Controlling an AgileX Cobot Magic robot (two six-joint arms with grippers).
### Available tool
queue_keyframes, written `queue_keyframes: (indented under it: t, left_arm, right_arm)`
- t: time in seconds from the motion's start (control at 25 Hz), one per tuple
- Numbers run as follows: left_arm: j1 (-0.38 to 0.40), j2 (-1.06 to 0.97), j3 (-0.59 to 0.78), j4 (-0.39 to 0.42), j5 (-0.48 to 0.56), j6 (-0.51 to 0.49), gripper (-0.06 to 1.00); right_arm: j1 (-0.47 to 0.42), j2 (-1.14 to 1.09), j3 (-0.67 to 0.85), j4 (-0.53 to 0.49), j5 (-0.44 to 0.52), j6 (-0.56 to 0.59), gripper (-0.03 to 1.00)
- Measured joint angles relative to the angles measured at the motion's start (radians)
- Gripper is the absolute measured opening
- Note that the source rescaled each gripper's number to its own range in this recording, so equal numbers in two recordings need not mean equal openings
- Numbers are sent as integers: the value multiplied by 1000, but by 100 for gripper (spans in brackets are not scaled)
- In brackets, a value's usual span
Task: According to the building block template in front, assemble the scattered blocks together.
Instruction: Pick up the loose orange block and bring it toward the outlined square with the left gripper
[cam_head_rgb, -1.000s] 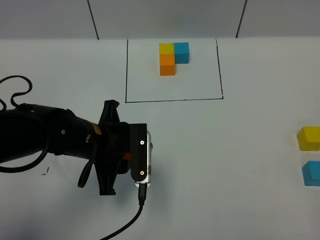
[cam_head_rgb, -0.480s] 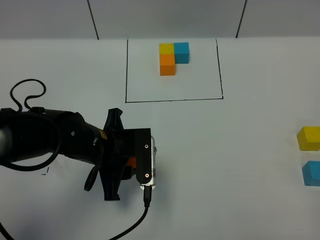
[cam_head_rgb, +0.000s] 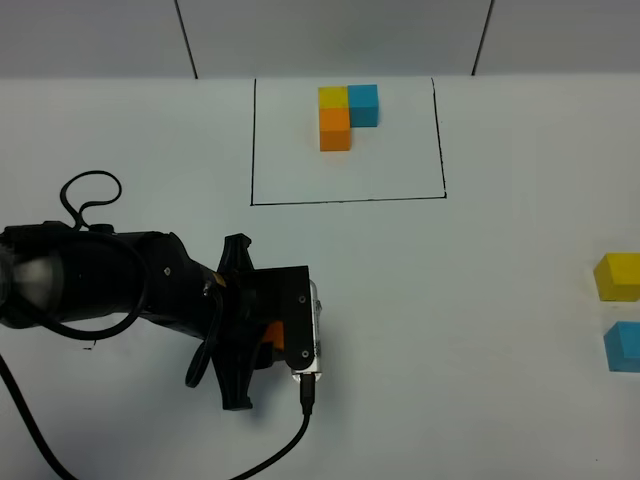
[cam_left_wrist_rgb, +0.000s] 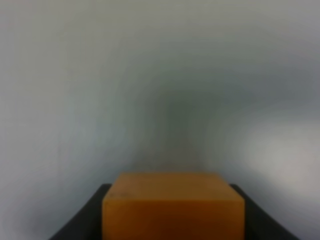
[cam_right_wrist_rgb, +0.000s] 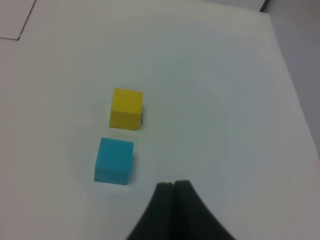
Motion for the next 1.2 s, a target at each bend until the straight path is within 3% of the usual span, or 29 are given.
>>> queue_keyframes:
  t: [0.72, 1.2]
  left_arm:
    - [0, 55, -1, -12, -67, 31, 63]
    - [0, 55, -1, -86, -67, 33, 63]
  right_arm:
    - [0, 0, 0, 0, 0, 0, 0]
    - [0, 0, 0, 0, 0, 0, 0]
